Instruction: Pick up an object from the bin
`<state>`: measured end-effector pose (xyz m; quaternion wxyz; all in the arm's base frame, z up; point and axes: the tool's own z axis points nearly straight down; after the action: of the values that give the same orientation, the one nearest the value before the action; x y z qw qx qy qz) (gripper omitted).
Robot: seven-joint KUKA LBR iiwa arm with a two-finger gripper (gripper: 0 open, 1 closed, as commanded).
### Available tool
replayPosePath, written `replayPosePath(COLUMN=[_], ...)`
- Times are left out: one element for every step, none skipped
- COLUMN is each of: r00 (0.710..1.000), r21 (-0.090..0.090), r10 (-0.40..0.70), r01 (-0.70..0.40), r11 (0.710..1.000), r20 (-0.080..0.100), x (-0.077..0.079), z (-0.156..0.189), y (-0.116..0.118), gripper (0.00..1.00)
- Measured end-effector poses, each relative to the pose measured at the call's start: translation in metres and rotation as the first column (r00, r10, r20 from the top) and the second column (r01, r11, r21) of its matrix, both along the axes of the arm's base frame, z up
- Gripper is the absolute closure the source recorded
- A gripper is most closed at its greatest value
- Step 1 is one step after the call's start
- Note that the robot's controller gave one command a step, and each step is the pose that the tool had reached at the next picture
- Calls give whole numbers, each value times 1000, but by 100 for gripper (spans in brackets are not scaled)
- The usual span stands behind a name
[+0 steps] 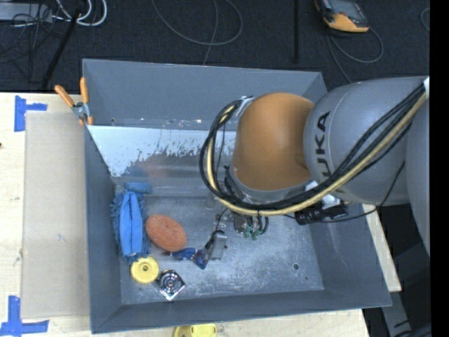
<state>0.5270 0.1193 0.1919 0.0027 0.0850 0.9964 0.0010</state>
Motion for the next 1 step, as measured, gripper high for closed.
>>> replayPosePath(r00=[1000], r21=[-3], r10=[-12], r01=[12], r11=[1000], r20=[-9], x=[-13], z=[-40], y=[-9], gripper=[0])
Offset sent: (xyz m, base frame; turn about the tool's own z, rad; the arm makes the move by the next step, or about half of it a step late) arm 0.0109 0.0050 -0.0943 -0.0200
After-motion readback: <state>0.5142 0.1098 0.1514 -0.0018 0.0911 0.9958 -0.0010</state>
